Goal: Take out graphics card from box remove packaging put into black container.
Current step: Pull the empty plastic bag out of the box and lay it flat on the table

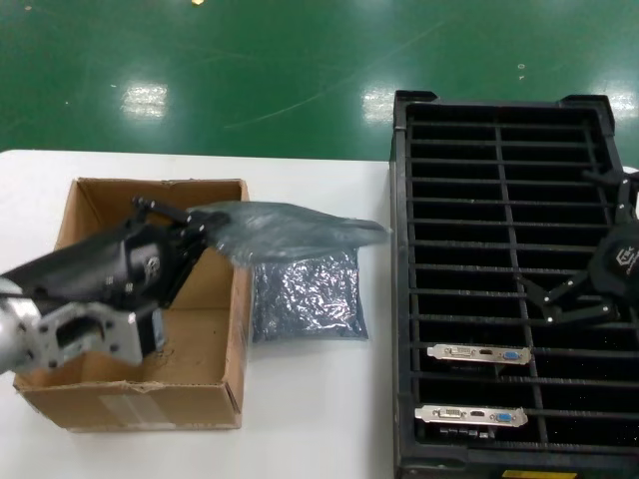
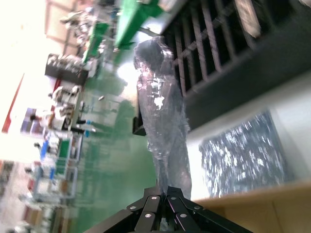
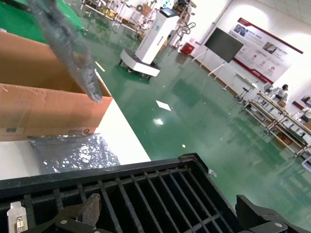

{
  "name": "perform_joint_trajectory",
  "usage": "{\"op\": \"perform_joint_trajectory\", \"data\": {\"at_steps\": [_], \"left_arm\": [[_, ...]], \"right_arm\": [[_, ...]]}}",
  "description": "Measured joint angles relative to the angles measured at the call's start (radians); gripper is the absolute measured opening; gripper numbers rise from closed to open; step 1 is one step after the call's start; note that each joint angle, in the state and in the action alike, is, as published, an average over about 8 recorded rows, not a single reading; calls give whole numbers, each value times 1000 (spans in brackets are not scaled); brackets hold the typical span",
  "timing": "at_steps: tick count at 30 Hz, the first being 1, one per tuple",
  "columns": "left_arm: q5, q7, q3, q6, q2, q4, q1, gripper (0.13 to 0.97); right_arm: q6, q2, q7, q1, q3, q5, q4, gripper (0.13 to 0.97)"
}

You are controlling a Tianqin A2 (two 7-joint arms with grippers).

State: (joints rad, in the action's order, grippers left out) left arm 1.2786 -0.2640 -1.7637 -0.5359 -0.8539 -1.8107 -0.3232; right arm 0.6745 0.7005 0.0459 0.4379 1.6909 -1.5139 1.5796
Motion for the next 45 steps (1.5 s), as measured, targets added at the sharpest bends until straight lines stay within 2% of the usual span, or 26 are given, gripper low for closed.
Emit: {"op": "perform_joint_trajectory", "data": {"at_steps": [2,4,6,8,12,14,16,19,22,26,31,40,45], "left_arm": [[4,91,19,-42,25,-5,-18,139],[8,187,50,-102,65,-3,-38,139],[8,283,90,-177,117,7,-58,139],[-8,386,138,-269,184,27,-79,139],[-100,574,215,-444,314,92,-125,139],[-163,662,231,-506,363,136,-153,139],[-220,739,226,-542,396,188,-186,139],[-278,836,194,-561,427,276,-245,139],[-307,900,149,-563,450,364,-311,139],[-326,948,86,-569,476,463,-393,148],[-334,980,25,-575,496,559,-470,157],[-322,982,-37,-554,506,674,-565,238],[-304,989,-45,-551,484,651,-587,331]], "right_arm": [[0,0,0,0,0,0,0,962],[0,0,0,0,0,0,0,964],[0,0,0,0,0,0,0,966],[0,0,0,0,0,0,0,966],[0,0,0,0,0,0,0,966],[0,0,0,0,0,0,0,966],[0,0,0,0,0,0,0,966],[0,0,0,0,0,0,0,966],[0,0,0,0,0,0,0,966],[0,0,0,0,0,0,0,966],[0,0,0,0,0,0,0,966],[0,0,0,0,0,0,0,966],[0,0,0,0,0,0,0,966]]}}
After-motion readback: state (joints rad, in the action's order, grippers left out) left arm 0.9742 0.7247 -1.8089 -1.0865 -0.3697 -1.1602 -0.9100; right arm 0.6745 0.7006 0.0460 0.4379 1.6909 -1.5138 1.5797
